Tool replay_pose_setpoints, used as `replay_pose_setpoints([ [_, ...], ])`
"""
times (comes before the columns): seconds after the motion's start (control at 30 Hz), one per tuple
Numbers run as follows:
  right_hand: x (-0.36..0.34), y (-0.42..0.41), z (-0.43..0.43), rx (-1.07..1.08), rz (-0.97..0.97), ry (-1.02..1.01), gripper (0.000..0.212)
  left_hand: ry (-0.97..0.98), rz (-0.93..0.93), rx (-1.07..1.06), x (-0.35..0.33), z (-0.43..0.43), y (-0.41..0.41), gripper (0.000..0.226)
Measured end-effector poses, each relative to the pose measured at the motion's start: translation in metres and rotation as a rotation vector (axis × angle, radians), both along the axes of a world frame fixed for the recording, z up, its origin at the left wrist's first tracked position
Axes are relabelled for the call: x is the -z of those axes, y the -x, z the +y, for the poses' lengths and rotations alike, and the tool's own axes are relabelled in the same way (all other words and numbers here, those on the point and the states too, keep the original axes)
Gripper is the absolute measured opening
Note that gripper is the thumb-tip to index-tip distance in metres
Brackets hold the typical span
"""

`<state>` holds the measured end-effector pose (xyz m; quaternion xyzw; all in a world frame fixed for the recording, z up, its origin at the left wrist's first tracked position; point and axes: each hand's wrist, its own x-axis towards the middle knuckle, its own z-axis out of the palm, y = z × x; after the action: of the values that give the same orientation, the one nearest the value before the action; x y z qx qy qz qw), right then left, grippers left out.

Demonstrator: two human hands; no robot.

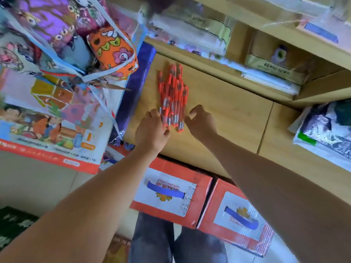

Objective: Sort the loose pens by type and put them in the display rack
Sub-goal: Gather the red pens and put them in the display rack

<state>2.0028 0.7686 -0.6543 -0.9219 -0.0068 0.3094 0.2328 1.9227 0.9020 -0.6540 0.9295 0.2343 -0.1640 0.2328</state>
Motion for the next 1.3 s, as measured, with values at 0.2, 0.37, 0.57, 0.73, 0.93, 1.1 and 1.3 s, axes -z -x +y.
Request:
replay_pose_setpoints([
  [0.2,0.017,-0.002,0.016,-0.037,0.016,0.057,0.028,0.022,0.069,0.006,0.015,0.007,-0.002,0.04],
  [0.37,0.018,-0.001,0.008,-0.039,0.03,0.079,0.03,0.107,0.064,-0.03,0.012,0.013,-0.002,0.025],
  [0.57,0.014,-0.007,-0.001,0.017,0.074,0.073,0.026,0.135,0.018,-0.055,0.004,0.021,0.008,0.009],
  [0.73,0.013,-0.02,0.009,0.081,-0.011,0.05,0.032,0.221,-0.11,-0.305,0.005,0.024,-0.018,0.016],
  [0.93,0.022,-0.034,0.025,0.043,-0.066,0.132,0.044,0.113,-0.133,-0.27,0.039,0.029,-0.067,0.053],
  [1.1,0.023,-0.035,0.02,0.002,-0.057,0.161,0.042,0.085,-0.144,-0.299,0.036,0.026,-0.073,0.048],
  [1.3,0.02,-0.033,0.011,-0.061,-0.067,0.174,0.04,-0.032,-0.021,-0.188,0.029,0.032,-0.071,0.053],
])
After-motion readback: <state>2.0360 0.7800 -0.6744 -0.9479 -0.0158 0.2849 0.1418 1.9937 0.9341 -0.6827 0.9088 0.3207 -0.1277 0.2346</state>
